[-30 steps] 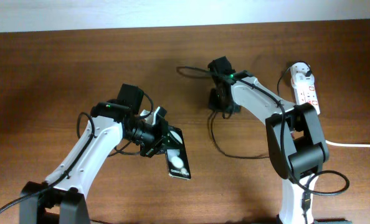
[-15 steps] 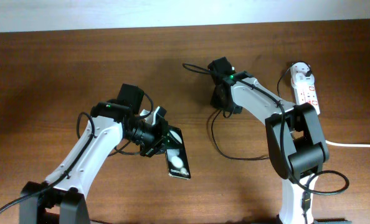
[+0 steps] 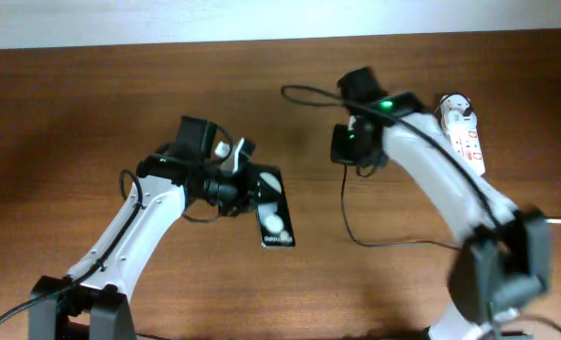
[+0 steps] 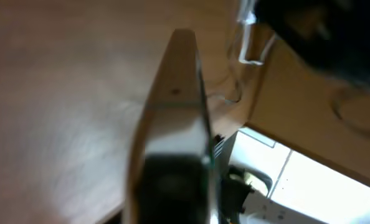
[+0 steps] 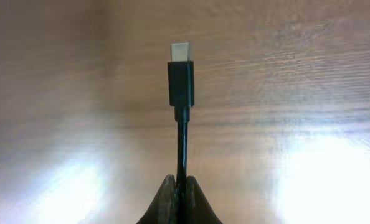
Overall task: Plug charger to phone and switch on socket
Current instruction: 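Move the cable plug toward the phone's bottom port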
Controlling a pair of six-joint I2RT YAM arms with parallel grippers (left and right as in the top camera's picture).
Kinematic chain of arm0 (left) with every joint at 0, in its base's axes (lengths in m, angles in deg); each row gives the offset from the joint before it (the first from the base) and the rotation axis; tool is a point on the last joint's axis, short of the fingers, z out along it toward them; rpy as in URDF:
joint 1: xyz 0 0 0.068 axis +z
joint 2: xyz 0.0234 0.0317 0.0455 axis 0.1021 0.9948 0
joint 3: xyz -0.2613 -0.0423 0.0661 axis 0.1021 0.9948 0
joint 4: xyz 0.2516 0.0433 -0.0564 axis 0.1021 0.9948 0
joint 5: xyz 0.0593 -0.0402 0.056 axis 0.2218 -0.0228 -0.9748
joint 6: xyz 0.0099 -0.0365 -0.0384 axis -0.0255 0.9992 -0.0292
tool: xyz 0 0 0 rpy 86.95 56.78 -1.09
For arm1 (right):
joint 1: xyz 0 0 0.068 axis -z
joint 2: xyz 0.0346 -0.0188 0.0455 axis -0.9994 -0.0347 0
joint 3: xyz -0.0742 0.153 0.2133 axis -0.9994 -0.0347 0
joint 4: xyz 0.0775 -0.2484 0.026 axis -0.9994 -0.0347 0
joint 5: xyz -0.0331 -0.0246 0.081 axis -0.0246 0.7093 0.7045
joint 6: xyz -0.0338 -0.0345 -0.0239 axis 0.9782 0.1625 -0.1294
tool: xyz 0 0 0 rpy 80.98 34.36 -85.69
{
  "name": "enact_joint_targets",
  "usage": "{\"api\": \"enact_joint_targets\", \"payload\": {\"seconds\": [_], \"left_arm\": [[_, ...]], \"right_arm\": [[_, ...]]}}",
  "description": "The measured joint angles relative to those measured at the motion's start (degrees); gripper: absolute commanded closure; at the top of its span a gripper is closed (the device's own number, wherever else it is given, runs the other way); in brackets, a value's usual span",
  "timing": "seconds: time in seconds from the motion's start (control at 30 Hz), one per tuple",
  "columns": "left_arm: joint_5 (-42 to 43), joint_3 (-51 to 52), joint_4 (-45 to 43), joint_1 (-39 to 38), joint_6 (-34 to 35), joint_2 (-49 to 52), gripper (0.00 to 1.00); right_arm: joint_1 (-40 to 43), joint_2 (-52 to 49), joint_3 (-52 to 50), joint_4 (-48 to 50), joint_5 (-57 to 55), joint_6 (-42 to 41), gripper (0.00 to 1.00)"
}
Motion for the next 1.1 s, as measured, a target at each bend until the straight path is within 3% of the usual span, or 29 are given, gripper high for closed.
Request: {"api": "enact_joint_targets", "payload": {"seconds": [0.17, 0.37, 0.47, 0.63, 0.97, 1.1], "left_arm": [[4.0, 0.0, -15.5, 0.4, 6.7, 1.3, 1.00], [11.5, 0.0, -44.9, 0.5, 22.6, 9.3, 1.00], [12.7, 0.0, -48.3, 0.5, 31.2, 10.1, 1.00], [14.9, 0.0, -49.0, 1.3, 39.6, 10.1, 1.00], [16.2, 0.0, -49.3, 5.5, 41.8, 10.1, 1.00], [16.3, 0.1, -56.1, 5.4, 42.2, 10.2, 1.00]], "right_arm": [[0.3, 14.7, 0.9, -10.6, 11.1, 6.4, 0.96], [-0.8, 24.4, 0.9, -18.9, 17.7, 10.2, 0.96], [-5.1, 25.6, 0.9, -19.5, 18.2, 10.5, 0.96], [-12.0, 25.6, 0.9, -19.9, 17.3, 9.1, 0.96], [-19.5, 27.7, -5.5, -15.1, 7.3, 2.4, 0.96], [-19.5, 27.7, -6.2, -13.2, 7.6, 1.9, 0.96]]}}
